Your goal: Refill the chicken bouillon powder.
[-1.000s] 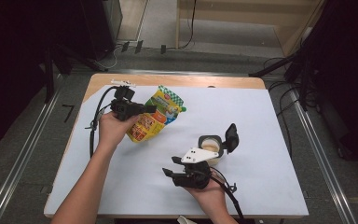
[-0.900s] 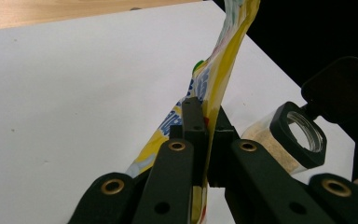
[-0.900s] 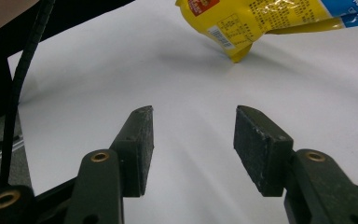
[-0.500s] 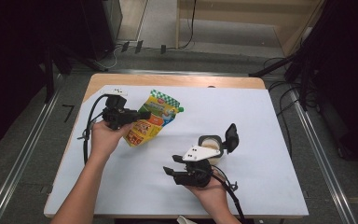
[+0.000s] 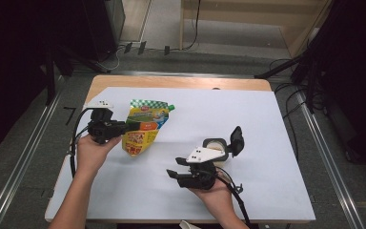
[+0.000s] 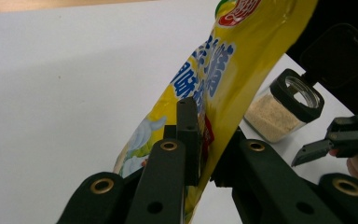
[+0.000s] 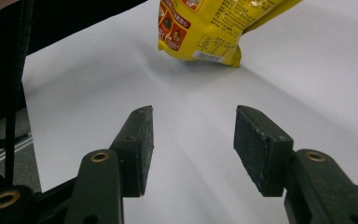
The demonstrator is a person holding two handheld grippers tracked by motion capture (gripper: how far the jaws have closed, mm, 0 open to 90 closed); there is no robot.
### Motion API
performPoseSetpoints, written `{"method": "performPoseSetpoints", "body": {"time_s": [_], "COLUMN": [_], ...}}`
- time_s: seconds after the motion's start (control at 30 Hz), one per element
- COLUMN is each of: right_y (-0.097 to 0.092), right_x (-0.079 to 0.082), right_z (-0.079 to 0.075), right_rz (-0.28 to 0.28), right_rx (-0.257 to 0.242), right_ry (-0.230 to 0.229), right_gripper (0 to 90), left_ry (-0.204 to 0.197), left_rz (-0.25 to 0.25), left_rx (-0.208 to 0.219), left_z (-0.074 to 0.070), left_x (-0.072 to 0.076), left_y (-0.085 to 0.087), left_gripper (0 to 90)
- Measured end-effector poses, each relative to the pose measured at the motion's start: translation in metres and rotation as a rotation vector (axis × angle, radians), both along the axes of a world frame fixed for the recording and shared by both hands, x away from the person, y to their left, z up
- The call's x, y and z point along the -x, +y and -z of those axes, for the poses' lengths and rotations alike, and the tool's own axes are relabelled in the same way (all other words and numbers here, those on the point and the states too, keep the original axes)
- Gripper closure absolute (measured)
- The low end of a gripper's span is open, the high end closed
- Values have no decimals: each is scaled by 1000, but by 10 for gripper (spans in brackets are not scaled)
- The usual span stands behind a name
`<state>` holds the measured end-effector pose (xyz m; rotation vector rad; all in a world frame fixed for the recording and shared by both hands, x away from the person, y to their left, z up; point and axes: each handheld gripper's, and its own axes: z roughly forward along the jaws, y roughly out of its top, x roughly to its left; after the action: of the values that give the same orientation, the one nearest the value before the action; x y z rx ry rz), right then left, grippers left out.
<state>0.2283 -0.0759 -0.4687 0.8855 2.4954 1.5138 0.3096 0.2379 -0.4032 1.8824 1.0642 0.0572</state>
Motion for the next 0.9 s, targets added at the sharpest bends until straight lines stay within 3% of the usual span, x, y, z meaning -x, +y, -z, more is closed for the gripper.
{"method": "performPoseSetpoints", "body": {"time_s": [0.2,0.37,0.63,0.77,0.9], "right_y": [1,1,1,-1,-2], "right_x": [0,0,0,-1,-2], "right_z": [0,0,0,-1,-2], "right_rz": [-6,-6,-5,-2,1], "right_rx": [7,9,9,7,8], "right_ry": [1,-1,0,-1,-4], "right_gripper": [488,488,487,487,487], "left_ry": [-4,-13,-4,9,5], "left_rz": [-16,-3,15,8,7], "left_rx": [-8,-49,-45,-21,-64], "left_z": [2,2,1,1,1], "left_x": [7,12,14,14,19], "left_y": [10,14,13,15,15], "left_gripper": [833,797,710,648,606]}}
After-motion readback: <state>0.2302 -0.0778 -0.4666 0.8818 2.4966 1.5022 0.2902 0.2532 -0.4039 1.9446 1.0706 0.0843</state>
